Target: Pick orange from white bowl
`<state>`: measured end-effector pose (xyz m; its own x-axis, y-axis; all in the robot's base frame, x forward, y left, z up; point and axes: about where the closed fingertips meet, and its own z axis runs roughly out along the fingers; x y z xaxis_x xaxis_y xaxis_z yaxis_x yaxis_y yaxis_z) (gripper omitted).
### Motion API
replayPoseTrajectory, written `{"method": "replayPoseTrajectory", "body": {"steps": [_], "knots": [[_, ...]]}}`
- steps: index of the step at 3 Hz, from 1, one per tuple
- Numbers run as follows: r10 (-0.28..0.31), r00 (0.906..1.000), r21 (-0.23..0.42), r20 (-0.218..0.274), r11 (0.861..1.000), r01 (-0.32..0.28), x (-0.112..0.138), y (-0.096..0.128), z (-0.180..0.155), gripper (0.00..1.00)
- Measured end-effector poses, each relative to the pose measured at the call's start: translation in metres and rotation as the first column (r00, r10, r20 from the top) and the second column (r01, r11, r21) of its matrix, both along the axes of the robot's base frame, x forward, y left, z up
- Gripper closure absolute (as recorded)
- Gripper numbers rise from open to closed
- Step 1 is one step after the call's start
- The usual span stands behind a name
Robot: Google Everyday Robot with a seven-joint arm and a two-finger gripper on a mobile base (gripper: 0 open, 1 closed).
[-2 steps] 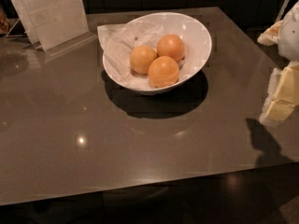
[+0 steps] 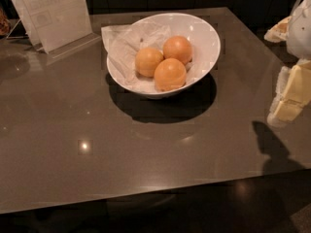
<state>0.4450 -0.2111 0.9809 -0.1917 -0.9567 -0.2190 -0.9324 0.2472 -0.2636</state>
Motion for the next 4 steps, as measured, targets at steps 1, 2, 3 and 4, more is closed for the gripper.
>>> {"method": "replayPoseTrajectory", "body": {"steps": [1, 2, 3, 4], "knots": [[0.156, 0.9876, -0.013, 0.018, 0.988, -0.155, 0.023, 0.023, 0.011, 0.00], [0.371, 0.9272, -0.027, 0.053, 0.929, -0.370, 0.053, 0.050, 0.031, 0.00], [0.541, 0.8241, -0.055, 0.169, 0.840, -0.540, 0.103, 0.082, 0.069, 0.00], [0.530, 0.8302, -0.043, 0.173, 0.846, -0.531, 0.116, 0.076, 0.060, 0.00]]}}
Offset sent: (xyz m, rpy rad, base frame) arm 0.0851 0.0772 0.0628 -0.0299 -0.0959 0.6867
